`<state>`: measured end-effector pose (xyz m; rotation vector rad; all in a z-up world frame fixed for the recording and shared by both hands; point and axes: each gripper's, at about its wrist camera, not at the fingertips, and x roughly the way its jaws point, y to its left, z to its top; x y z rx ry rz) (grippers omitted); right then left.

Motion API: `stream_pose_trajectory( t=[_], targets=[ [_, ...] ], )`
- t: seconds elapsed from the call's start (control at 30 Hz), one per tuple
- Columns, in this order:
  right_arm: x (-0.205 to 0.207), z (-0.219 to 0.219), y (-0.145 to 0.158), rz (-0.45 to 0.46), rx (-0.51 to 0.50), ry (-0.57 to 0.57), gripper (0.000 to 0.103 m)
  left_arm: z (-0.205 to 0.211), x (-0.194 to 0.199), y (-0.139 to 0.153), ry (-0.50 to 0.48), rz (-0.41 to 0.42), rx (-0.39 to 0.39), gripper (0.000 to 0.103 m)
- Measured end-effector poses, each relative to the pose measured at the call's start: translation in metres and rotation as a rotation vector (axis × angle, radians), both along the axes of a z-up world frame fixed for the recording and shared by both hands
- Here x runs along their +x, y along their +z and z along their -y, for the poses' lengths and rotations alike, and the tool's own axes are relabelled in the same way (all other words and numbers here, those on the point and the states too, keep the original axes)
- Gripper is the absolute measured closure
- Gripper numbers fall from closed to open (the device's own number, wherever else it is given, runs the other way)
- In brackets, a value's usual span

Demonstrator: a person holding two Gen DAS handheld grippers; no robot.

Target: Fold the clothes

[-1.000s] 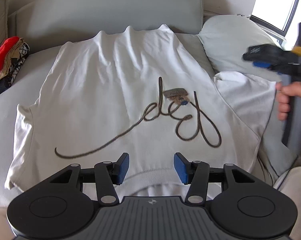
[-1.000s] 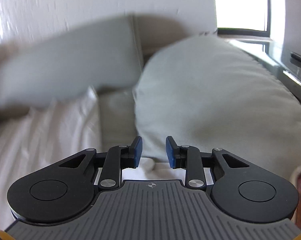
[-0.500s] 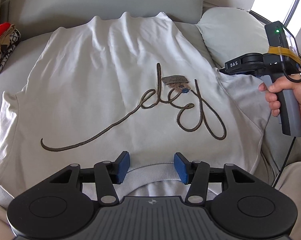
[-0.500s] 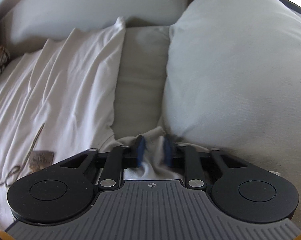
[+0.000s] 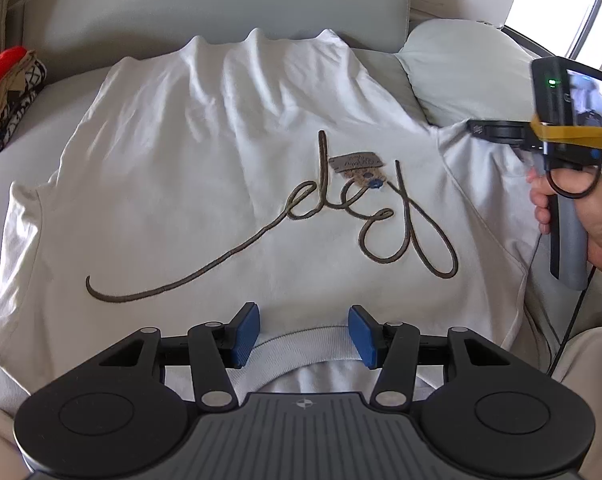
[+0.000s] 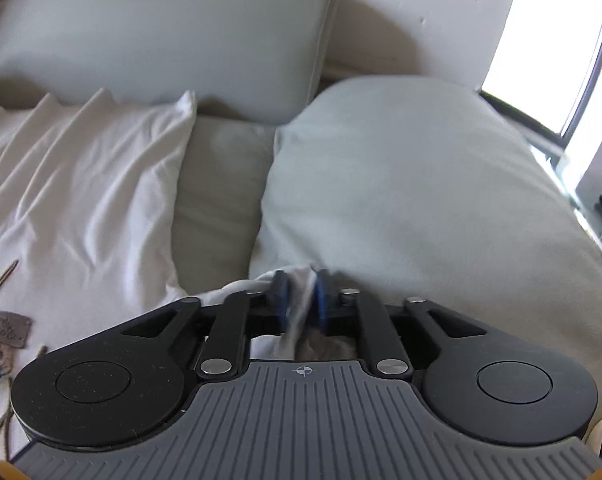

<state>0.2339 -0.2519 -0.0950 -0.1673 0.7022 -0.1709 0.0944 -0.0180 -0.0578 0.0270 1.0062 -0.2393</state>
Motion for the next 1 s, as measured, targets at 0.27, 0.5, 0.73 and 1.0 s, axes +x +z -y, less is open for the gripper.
stream_pose_trajectory(
  t=[0.27, 0.5, 0.73, 1.0],
  targets=[
    [-0.095, -0.042, 0.086, 0.075, 0.244, 0.108, 0.047, -0.015, -0.03, 0.023, -0.003, 0.049, 0.019, 0.053],
    [-0.155, -0.106, 0.094, -0.123, 0.436, 0.31, 0.045, -0.111, -0.064, 0.041, 0.267, 0.043, -0.161, 0.053],
    [-0.171, -0.15, 0.056, -0.241, 0.644, 0.341, 0.045, -0.194, -0.084, 0.021, 0.596, 0.063, -0.566, 0.055],
    [-0.164, -0.173, 0.033, -0.28, 0.699, 0.355, 0.045, -0.242, -0.079, -0.013, 0.795, 0.074, -0.889, 0.05]
  ],
)
